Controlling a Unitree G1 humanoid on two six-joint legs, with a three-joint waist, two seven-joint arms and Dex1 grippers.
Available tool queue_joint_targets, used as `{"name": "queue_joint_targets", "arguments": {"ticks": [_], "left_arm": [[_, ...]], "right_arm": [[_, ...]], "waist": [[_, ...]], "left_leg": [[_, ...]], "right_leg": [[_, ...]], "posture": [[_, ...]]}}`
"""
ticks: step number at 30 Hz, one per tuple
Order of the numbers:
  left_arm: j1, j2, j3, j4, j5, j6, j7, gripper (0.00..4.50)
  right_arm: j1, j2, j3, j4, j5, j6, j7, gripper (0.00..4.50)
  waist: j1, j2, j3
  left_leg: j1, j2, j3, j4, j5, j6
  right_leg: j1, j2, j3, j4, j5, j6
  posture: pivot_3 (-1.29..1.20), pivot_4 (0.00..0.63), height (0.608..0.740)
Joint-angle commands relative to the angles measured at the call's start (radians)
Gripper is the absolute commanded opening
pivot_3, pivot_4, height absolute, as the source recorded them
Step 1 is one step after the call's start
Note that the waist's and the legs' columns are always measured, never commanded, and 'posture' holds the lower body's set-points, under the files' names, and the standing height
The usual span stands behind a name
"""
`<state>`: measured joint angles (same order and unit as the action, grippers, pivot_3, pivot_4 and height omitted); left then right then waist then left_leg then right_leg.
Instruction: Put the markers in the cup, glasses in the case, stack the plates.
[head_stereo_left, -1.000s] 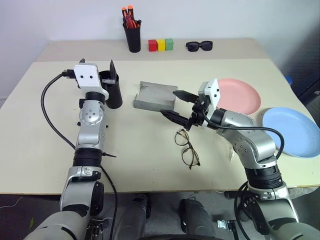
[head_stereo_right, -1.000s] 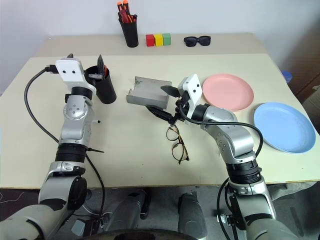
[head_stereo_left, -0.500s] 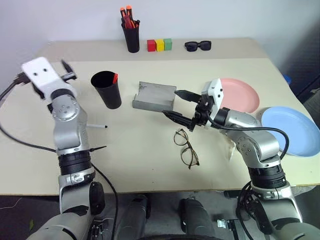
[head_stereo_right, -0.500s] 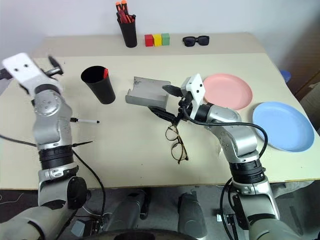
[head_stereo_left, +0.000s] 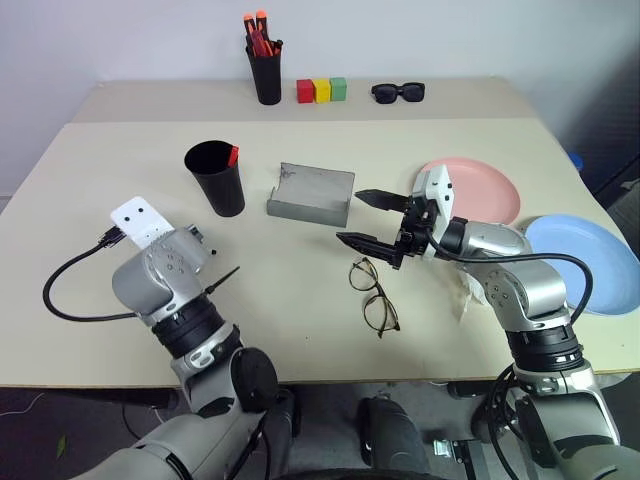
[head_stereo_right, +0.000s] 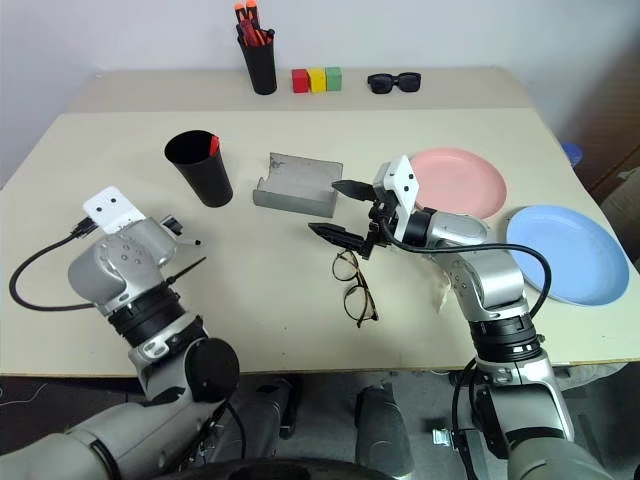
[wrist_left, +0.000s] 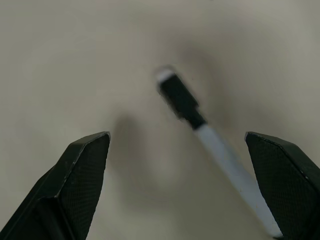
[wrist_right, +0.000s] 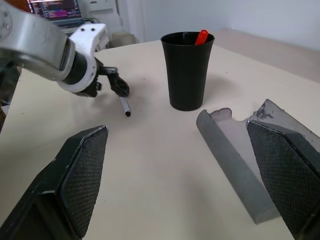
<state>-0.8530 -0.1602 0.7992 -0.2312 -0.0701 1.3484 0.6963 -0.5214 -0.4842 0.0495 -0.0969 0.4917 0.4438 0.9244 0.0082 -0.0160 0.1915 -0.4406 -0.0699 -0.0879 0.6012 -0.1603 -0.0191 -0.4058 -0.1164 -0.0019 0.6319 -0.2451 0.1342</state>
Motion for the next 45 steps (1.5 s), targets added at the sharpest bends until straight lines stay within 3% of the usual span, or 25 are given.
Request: {"name": "queue_joint_targets", "arguments": {"ticks": [1,4,7,14,18,21,26,30,37,45], "left_arm": [[-0.074,-0.058,0.066,0.028,-0.003,0.012,0.036,4.47],[-0.125,-0.091,0.135,0.051,-0.001,0.021,0.079,4.47],[-0.144,-0.096,0.146,0.072,0.025,0.02,0.126,3.56],[-0.174,-0.083,0.154,0.097,0.056,0.034,0.185,0.02],[-0.119,-0.044,0.06,0.067,0.053,-0.083,0.134,0.02],[0.053,0.113,-0.254,0.018,0.126,-0.375,-0.058,0.02],[0.102,0.265,-0.394,0.018,0.07,-0.744,-0.318,0.02],[0.094,0.344,-0.501,0.125,0.045,-0.969,-0.517,0.02],[0.061,0.351,-0.575,0.365,0.035,-1.216,-0.626,0.02],[0.073,0.344,-0.609,0.483,0.059,-1.328,-0.619,0.02]], "right_arm": [[0.004,-0.005,-0.02,-0.035,0.003,-0.02,0.002,4.5],[0.018,-0.009,-0.025,-0.043,0.004,-0.021,0.001,4.5],[0.026,-0.013,-0.029,-0.042,0.003,-0.024,0.0,4.5],[0.035,-0.008,-0.023,-0.044,0.002,-0.032,-0.006,4.5],[0.034,-0.006,-0.021,-0.046,0.004,-0.032,-0.007,4.5],[0.029,-0.003,-0.02,-0.046,0.006,-0.032,-0.007,4.5],[-0.032,0.073,-0.061,-0.005,0.0,-0.059,-0.119,4.5],[-0.081,0.124,-0.077,0.039,-0.029,-0.094,-0.193,4.5],[-0.089,0.142,-0.075,0.036,-0.03,-0.11,-0.216,4.5],[-0.066,0.135,-0.084,0.002,-0.025,-0.1,-0.232,4.5]], "waist": [[0.002,0.0,0.0],[0.003,0.0,0.0],[0.003,-0.001,0.0],[0.004,-0.001,0.0],[0.004,-0.001,0.0],[0.0,-0.001,0.0],[0.001,-0.001,0.0],[0.007,0.0,0.0],[0.0,-0.001,0.0],[-0.004,-0.001,0.0]], "left_leg": [[0.0,0.0,0.0,0.0,0.0,0.0],[0.0,0.0,0.0,0.0,0.0,0.0],[0.0,0.0,0.0,0.0,0.0,0.0],[0.0,0.0,0.0,0.0,0.0,-0.001],[0.0,0.0,0.0,0.0,0.0,-0.001],[0.0,0.0,0.001,-0.001,0.0,-0.001],[0.0,0.0,0.002,-0.003,0.001,-0.003],[0.0,0.0,0.002,-0.003,0.001,-0.003],[-0.001,0.0,0.002,-0.003,0.002,-0.002],[0.0,0.0,0.001,-0.003,0.002,-0.001]], "right_leg": [[0.0,0.0,0.0,0.0,0.0,0.0],[0.0,0.0,0.0,-0.001,0.0,0.0],[0.0,0.0,0.0,-0.001,0.0,0.0],[0.0,0.0,0.0,-0.001,0.0,0.0],[0.0,0.0,0.0,-0.001,0.0,0.0],[0.0,0.0,0.001,-0.001,0.0,0.0],[-0.003,0.0,0.002,0.0,0.001,-0.002],[-0.002,0.0,0.002,-0.002,0.002,-0.002],[-0.002,0.0,0.002,-0.001,0.002,-0.002],[-0.003,0.0,0.002,0.0,0.002,-0.002]], "posture": [[0.0,0.15,0.74],[0.0,0.15,0.74],[0.0,0.15,0.74],[0.0,0.15,0.74],[0.0,0.15,0.74],[0.0,0.15,0.74],[0.0,0.15,0.74],[0.0,0.15,0.74],[0.0,0.15,0.74],[0.0,0.15,0.74]]}}
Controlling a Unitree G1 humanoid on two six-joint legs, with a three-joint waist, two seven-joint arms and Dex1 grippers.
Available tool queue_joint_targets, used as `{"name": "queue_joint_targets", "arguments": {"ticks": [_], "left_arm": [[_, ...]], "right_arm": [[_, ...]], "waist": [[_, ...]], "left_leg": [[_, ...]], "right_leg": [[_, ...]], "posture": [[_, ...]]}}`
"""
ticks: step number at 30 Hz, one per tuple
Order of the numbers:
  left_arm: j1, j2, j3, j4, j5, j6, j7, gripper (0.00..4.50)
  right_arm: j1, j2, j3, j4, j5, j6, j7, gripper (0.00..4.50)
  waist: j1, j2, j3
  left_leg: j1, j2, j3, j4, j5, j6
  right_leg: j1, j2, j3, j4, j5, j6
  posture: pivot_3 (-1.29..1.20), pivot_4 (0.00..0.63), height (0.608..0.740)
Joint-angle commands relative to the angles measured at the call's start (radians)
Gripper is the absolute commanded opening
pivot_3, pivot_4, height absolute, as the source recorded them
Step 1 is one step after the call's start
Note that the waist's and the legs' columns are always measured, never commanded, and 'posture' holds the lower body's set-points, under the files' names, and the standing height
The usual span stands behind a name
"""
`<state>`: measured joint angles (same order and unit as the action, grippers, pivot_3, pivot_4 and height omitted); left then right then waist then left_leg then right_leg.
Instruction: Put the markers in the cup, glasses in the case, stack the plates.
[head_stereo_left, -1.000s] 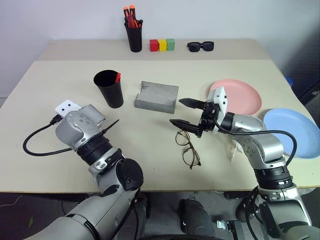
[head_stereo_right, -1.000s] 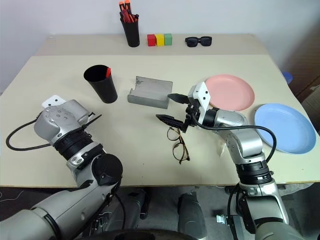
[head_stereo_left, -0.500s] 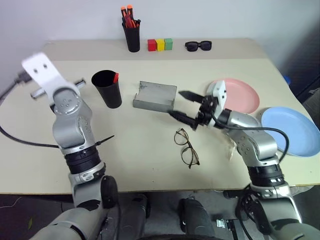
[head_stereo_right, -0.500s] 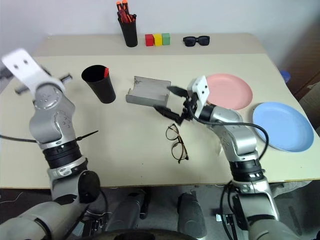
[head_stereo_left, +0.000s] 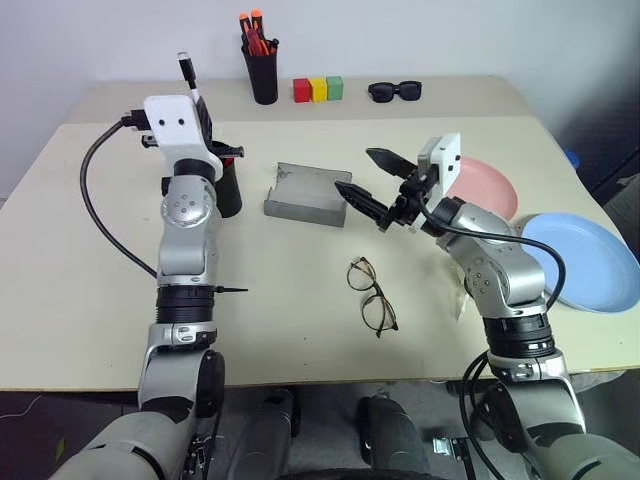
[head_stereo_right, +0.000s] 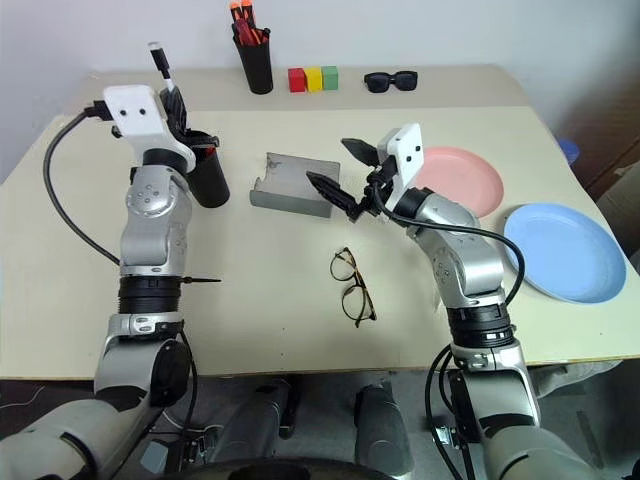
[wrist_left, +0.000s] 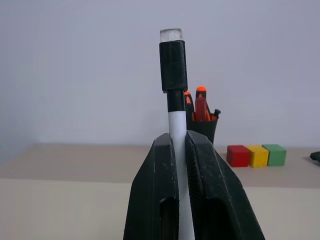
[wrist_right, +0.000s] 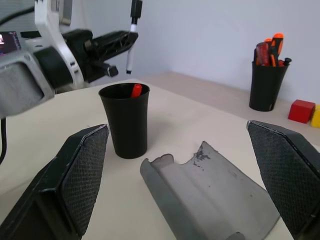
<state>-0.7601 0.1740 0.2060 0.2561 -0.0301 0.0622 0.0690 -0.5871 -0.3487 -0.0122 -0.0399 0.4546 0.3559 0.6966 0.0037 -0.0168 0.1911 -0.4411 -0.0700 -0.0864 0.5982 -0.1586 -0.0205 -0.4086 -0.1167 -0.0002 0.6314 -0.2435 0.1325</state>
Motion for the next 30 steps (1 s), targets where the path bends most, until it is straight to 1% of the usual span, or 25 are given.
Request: {"name": "queue_joint_targets", "arguments": {"ticks": [1,11,15,18,30], "left_arm": [[-0.017,0.011,-0.017,0.001,0.024,-0.045,0.015,0.02],[0.024,0.027,-0.013,0.002,0.056,-0.028,0.081,0.02],[0.034,0.034,-0.017,0.0,0.081,-0.022,0.12,1.56],[0.034,0.033,-0.018,0.002,0.075,-0.013,0.121,3.03],[0.03,0.023,-0.013,0.002,0.061,-0.018,0.123,3.03]], "right_arm": [[0.002,0.0,-0.022,-0.058,0.012,-0.011,-0.006,4.5],[-0.005,0.001,-0.015,-0.049,0.014,-0.009,0.002,4.5],[-0.01,0.003,-0.013,-0.044,0.014,-0.008,0.009,4.5],[-0.011,0.003,-0.011,-0.043,0.015,-0.006,0.014,4.5],[-0.006,0.004,-0.011,-0.041,0.013,-0.007,0.022,4.5]], "waist": [[0.0,0.0,0.0],[0.0,0.0,0.0],[0.0,0.0,0.0],[0.001,0.0,0.0],[0.001,0.0,0.0]], "left_leg": [[0.0,0.0,0.0,0.0,0.0,0.0],[0.0,0.0,0.0,0.0,0.0,0.0],[0.0,0.0,0.0,0.0,0.0,0.0],[0.0,0.0,0.0,0.0,0.0,0.0],[0.0,0.0,0.0,0.0,0.0,0.0]], "right_leg": [[0.0,0.0,0.0,0.0,0.0,0.0],[0.0,0.0,0.0,0.0,0.0,0.0],[0.0,0.0,0.0,0.0,0.0,0.0],[0.0,0.0,0.0,0.0,0.0,0.0],[0.0,0.0,0.0,0.0,0.0,0.0]], "posture": [[0.0,0.15,0.74],[0.0,0.15,0.74],[0.0,0.15,0.74],[0.0,0.15,0.74],[0.0,0.15,0.74]]}}
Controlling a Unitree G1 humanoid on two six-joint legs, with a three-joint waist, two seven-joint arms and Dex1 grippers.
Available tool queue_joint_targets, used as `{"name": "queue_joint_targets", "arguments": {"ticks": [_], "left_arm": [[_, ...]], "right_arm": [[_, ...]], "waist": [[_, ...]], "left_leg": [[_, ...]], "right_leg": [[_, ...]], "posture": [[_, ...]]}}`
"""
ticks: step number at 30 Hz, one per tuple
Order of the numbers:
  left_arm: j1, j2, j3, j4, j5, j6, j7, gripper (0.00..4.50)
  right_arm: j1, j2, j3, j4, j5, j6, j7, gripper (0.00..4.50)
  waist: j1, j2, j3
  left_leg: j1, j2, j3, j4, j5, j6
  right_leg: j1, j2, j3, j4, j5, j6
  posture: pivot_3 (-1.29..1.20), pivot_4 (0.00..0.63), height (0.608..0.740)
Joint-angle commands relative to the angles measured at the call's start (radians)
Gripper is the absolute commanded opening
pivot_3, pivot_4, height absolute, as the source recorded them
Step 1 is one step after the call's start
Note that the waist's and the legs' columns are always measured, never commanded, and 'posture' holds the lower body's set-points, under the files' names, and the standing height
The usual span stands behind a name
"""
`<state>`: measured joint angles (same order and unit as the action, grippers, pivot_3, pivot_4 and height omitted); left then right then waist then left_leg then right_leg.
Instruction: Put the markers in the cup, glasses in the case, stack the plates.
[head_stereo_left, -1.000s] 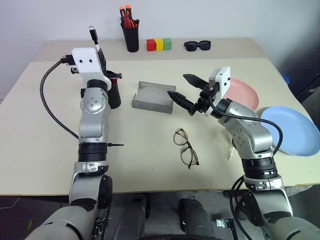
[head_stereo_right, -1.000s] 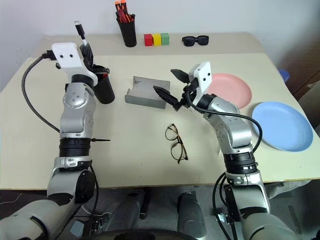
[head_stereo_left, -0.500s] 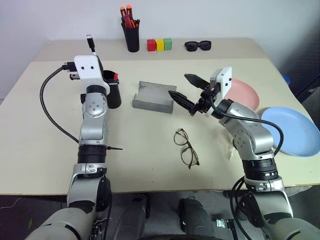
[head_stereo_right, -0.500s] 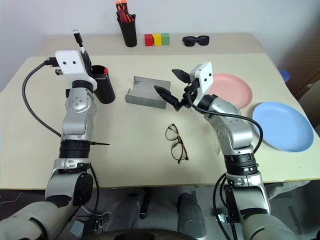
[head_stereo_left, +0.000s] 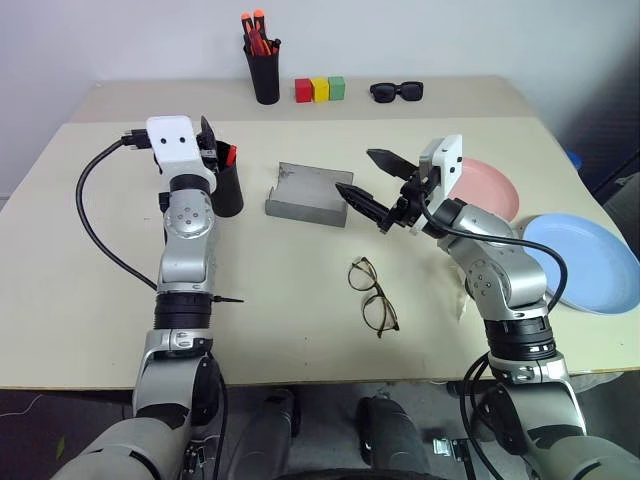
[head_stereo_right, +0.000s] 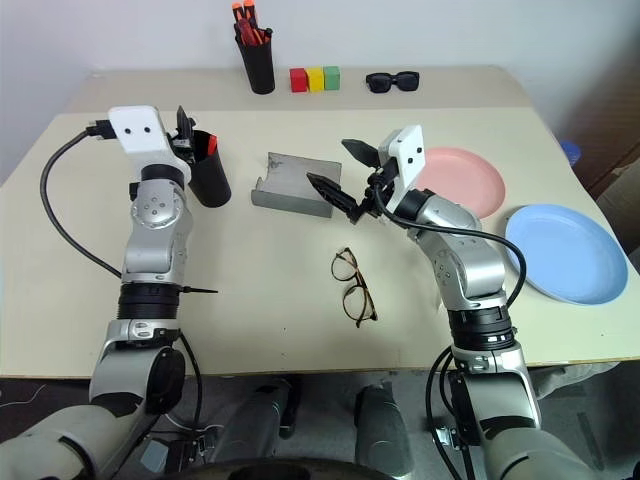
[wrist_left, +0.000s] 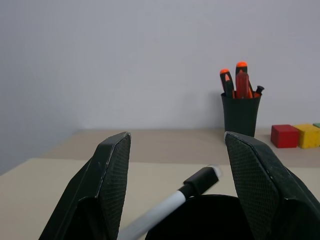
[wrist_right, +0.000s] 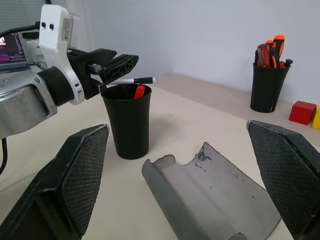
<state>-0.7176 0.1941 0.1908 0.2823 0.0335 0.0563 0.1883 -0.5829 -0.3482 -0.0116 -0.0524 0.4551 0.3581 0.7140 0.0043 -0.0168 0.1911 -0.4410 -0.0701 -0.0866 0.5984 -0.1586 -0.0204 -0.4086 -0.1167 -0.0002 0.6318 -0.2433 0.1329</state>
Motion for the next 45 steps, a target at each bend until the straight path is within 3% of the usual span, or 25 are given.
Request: {"name": "queue_joint_targets", "arguments": {"ticks": [1,9,15,19,20,31,41,45], "left_arm": [[-0.017,0.004,0.004,-0.028,-0.004,-0.009,0.004,3.03],[-0.074,0.047,0.047,-0.055,-0.033,0.042,0.013,3.03],[-0.086,0.075,0.164,-0.076,-0.068,0.231,0.127,3.03],[-0.068,0.125,0.215,-0.091,-0.101,0.428,0.116,4.36],[-0.068,0.138,0.213,-0.084,-0.101,0.504,0.111,4.44],[-0.029,0.249,0.092,-0.019,-0.179,0.873,-0.203,4.44],[-0.086,0.278,0.057,0.194,-0.163,0.848,-0.256,4.44],[-0.099,0.274,0.061,0.235,-0.167,0.84,-0.259,3.14]], "right_arm": [[-0.009,0.004,-0.012,-0.029,0.013,-0.009,0.005,4.5],[-0.002,0.002,-0.012,-0.031,0.012,-0.01,0.007,4.5],[-0.002,0.004,-0.012,-0.03,0.012,-0.011,0.008,4.5],[0.001,0.003,-0.011,-0.032,0.012,-0.009,0.01,4.5],[0.001,0.003,-0.011,-0.031,0.012,-0.009,0.011,4.5],[-0.005,0.009,-0.003,-0.023,0.01,-0.01,0.026,4.5],[0.01,0.005,-0.002,-0.043,0.012,-0.001,0.024,4.5],[0.014,0.004,-0.003,-0.05,0.012,0.002,0.021,4.5]], "waist": [[0.0,0.0,0.0],[0.0,0.0,0.0],[-0.006,0.0,0.0],[-0.018,0.0,0.0],[-0.019,0.0,0.0],[-0.02,0.0,0.0],[-0.017,0.0,0.0],[-0.018,0.0,0.0]], "left_leg": [[0.0,0.0,0.0,0.0,0.0,0.0],[0.0,0.0,0.0,0.0,0.0,0.0],[0.0,0.0,0.0,0.0,0.0,0.0],[0.0,0.0,-0.001,0.0,0.0,0.0],[0.0,0.0,-0.001,0.0,0.0,0.0],[0.0,0.0,-0.001,0.0,0.0,0.0],[0.0,0.0,-0.001,0.0,0.0,-0.001],[0.001,0.0,-0.001,0.0,0.0,-0.001]], "right_leg": [[0.0,0.0,0.0,0.0,0.0,0.0],[0.0,0.0,0.0,0.0,0.0,0.0],[0.0,0.0,0.0,0.0,0.0,0.0],[0.0,0.0,0.0,0.001,0.0,0.0],[0.0,0.0,-0.001,0.001,0.0,0.0],[-0.001,0.0,0.0,0.002,0.0,0.0],[-0.001,0.0,0.0,0.002,0.0,0.0],[0.0,0.0,0.0,0.002,0.0,0.0]], "posture": [[0.0,0.15,0.74],[0.0,0.15,0.74],[0.0,0.15,0.74],[0.0,0.15,0.74],[0.0,0.15,0.74],[0.0,0.15,0.74],[0.0,0.15,0.74],[0.0,0.15,0.74]]}}
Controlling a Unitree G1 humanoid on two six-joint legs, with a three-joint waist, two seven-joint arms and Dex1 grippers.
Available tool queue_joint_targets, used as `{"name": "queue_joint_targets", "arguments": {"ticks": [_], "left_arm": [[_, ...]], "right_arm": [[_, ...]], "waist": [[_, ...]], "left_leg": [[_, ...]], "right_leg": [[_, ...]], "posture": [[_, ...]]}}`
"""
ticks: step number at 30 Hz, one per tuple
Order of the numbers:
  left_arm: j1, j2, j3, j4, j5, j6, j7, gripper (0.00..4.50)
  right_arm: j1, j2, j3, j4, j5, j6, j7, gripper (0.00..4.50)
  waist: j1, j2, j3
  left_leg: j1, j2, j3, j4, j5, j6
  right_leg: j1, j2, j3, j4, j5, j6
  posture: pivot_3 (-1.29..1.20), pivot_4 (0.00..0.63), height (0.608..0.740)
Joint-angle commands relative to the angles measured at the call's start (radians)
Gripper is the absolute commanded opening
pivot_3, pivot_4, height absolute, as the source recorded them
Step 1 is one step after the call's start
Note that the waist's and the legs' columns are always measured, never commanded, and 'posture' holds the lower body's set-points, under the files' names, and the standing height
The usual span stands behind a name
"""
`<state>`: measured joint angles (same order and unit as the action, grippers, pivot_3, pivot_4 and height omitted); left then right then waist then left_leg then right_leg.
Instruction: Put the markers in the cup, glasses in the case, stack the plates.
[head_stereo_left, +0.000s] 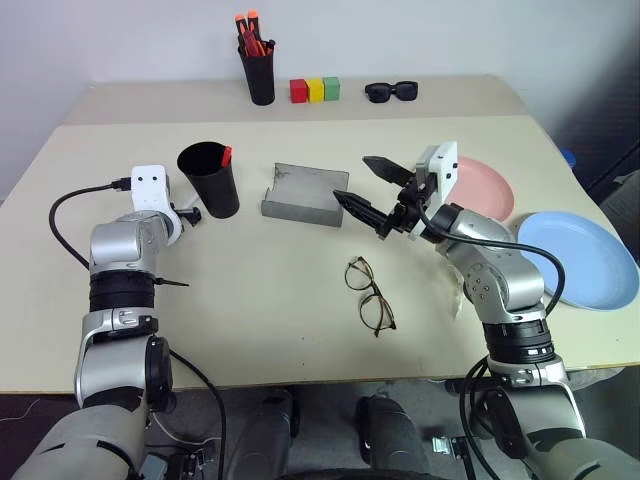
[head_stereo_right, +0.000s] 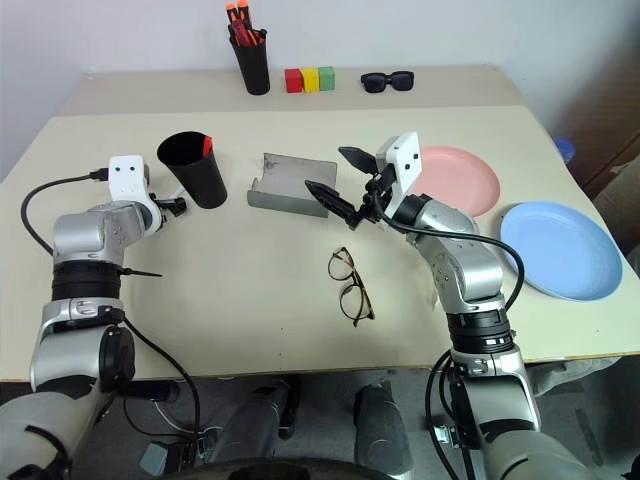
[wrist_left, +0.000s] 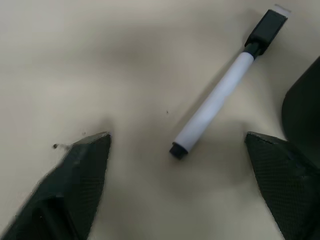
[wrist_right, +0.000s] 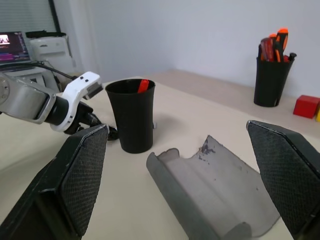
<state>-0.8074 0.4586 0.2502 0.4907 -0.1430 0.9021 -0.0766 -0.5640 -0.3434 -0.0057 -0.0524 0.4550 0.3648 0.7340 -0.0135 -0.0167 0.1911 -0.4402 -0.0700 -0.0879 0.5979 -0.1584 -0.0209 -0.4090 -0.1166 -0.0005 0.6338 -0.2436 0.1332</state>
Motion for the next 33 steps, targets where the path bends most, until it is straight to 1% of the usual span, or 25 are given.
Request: {"name": "queue_joint_targets", "arguments": {"ticks": [1,2,4,5,6,8,11,13,15,17,19,22,23,24,25,26,29,33], "left_arm": [[-0.011,0.008,0.006,0.034,0.009,-0.008,0.012,2.67],[-0.012,0.006,0.01,0.04,0.01,-0.009,0.017,2.17],[-0.011,0.004,0.013,0.049,0.013,-0.015,0.026,1.01],[-0.008,0.003,0.014,0.049,0.016,-0.02,0.034,0.59],[-0.002,0.001,0.016,0.043,0.02,-0.026,0.047,0.03],[0.006,-0.002,0.021,0.032,0.024,-0.033,0.07,0.03],[0.033,-0.017,0.063,-0.026,0.016,-0.033,0.138,0.03],[0.067,-0.059,0.119,-0.125,0.021,-0.029,0.242,0.03],[0.1,-0.128,0.158,-0.298,0.032,0.074,0.34,0.03],[0.122,-0.184,0.176,-0.431,0.04,0.161,0.396,0.03],[0.119,-0.26,0.211,-0.559,0.059,0.319,0.453,0.03],[0.083,-0.427,0.313,-0.754,0.092,0.543,0.518,0.03],[0.062,-0.48,0.355,-0.804,0.106,0.601,0.531,0.4],[0.045,-0.507,0.376,-0.833,0.118,0.636,0.534,0.84],[0.027,-0.526,0.395,-0.849,0.135,0.66,0.541,1.15],[0.012,-0.534,0.405,-0.857,0.146,0.671,0.543,1.66],[0.005,-0.49,0.385,-0.833,0.161,0.649,0.519,3.14],[-0.007,-0.437,0.387,-0.748,0.155,0.583,0.477,3.14]], "right_arm": [[-0.003,-0.001,-0.009,-0.051,0.012,-0.004,0.0,4.5],[-0.002,-0.002,-0.009,-0.053,0.012,-0.004,0.0,4.5],[0.0,-0.002,-0.008,-0.055,0.013,-0.002,0.0,4.5],[0.001,-0.002,-0.008,-0.057,0.013,-0.001,0.0,4.5],[0.002,-0.002,-0.007,-0.058,0.014,-0.001,0.001,4.5],[0.003,-0.002,-0.007,-0.058,0.014,0.0,0.002,4.5],[0.003,-0.002,-0.006,-0.058,0.014,-0.001,0.004,4.5],[0.004,-0.002,-0.005,-0.058,0.014,-0.001,0.005,4.5],[0.005,-0.003,-0.005,-0.058,0.014,0.0,0.007,4.5],[0.007,-0.005,-0.006,-0.058,0.015,0.0,0.009,4.5],[0.009,-0.008,-0.008,-0.057,0.016,0.001,0.013,4.5],[0.006,-0.011,-0.007,-0.049,0.015,0.001,0.023,4.5],[0.005,-0.01,-0.005,-0.045,0.014,0.0,0.026,4.5],[0.002,-0.009,-0.004,-0.041,0.014,0.0,0.029,4.5],[-0.002,-0.007,-0.002,-0.036,0.013,-0.001,0.032,4.5],[-0.005,-0.005,0.0,-0.031,0.012,-0.001,0.035,4.5],[-0.011,0.001,0.006,-0.022,0.011,-0.002,0.042,4.5],[-0.017,0.007,0.01,-0.013,0.008,-0.005,0.046,4.5]], "waist": [[-0.001,0.0,0.0],[-0.003,0.0,0.0],[-0.006,0.0,0.0],[-0.007,0.0,0.0],[-0.007,0.0,0.0],[-0.007,0.0,0.0],[-0.007,0.0,0.0],[-0.006,0.0,0.0],[-0.003,0.0,0.0],[0.001,0.0,0.0],[0.005,0.0,0.0],[0.005,0.0,0.0],[0.004,-0.001,0.0],[0.003,-0.001,0.0],[0.002,-0.001,0.0],[-0.001,-0.001,0.0],[-0.007,-0.001,0.0],[-0.001,-0.001,0.0]], "left_leg": [[0.0,0.0,0.0,0.0,0.0,0.0],[0.0,0.0,0.0,0.0,0.0,0.0],[0.001,0.0,0.0,-0.001,0.0,0.0],[0.001,0.0,0.0,-0.001,0.0,0.0],[0.001,0.001,0.0,-0.001,0.0,0.0],[0.002,0.001,0.001,-0.001,0.0,0.0],[0.002,0.001,0.001,-0.001,0.0,0.0],[0.001,0.001,0.001,-0.001,0.0,0.0],[0.001,0.001,0.001,-0.001,0.0,0.0],[0.001,0.001,0.0,-0.001,0.0,0.0],[0.0,0.0,0.0,0.0,0.0,0.0],[0.0,0.0,0.0,0.001,0.0,0.0],[0.0,0.0,0.0,0.001,0.0,0.0],[0.0,0.0,0.0,0.001,0.0,0.0],[0.0,0.0,0.0,0.001,0.0,0.0],[0.0,0.0,0.0,0.001,0.0,0.0],[0.0,0.001,0.0,0.0,0.0,0.0],[0.0,0.001,0.001,0.0,0.0,-0.001]], "right_leg": [[0.0,0.0,0.0,0.0,0.0,0.0],[0.0,0.0,0.0,0.0,0.0,0.0],[0.0,0.0,0.0,0.0,0.0,0.0],[0.0,0.0,0.0,0.0,0.0,0.0],[0.0,0.0,0.0,0.0,0.0,0.0],[0.0,0.0,0.0,0.001,0.0,0.0],[0.0,0.0,0.001,0.001,0.0,0.0],[0.0,0.0,0.001,0.001,0.0,0.0],[0.0,0.0,0.001,0.001,0.0,0.0],[0.0,-0.001,0.001,0.0,0.0,0.0],[0.0,-0.001,0.001,0.0,0.0,0.0],[0.0,-0.001,0.001,0.0,0.0,0.0],[0.001,-0.001,0.0,0.0,0.0,0.0],[0.001,0.0,0.0,0.0,0.0,0.0],[0.001,0.0,0.0,0.0,0.0,0.0],[0.001,0.0,0.0,0.0,0.0,0.0],[0.0,0.001,0.0,0.0,0.0,0.0],[0.0,0.001,0.0,0.0,0.0,0.0]], "posture": [[0.0,0.15,0.74],[0.0,0.15,0.74],[0.0,0.15,0.74],[0.0,0.15,0.74],[0.0,0.15,0.74],[0.0,0.15,0.74],[0.0,0.15,0.74],[0.0,0.15,0.74],[0.0,0.15,0.74],[0.0,0.15,0.74],[0.0,0.15,0.74],[0.0,0.15,0.74],[0.0,0.15,0.74],[0.0,0.15,0.74],[0.0,0.15,0.74],[0.0,0.15,0.74],[0.0,0.15,0.74],[0.0,0.15,0.74]]}}
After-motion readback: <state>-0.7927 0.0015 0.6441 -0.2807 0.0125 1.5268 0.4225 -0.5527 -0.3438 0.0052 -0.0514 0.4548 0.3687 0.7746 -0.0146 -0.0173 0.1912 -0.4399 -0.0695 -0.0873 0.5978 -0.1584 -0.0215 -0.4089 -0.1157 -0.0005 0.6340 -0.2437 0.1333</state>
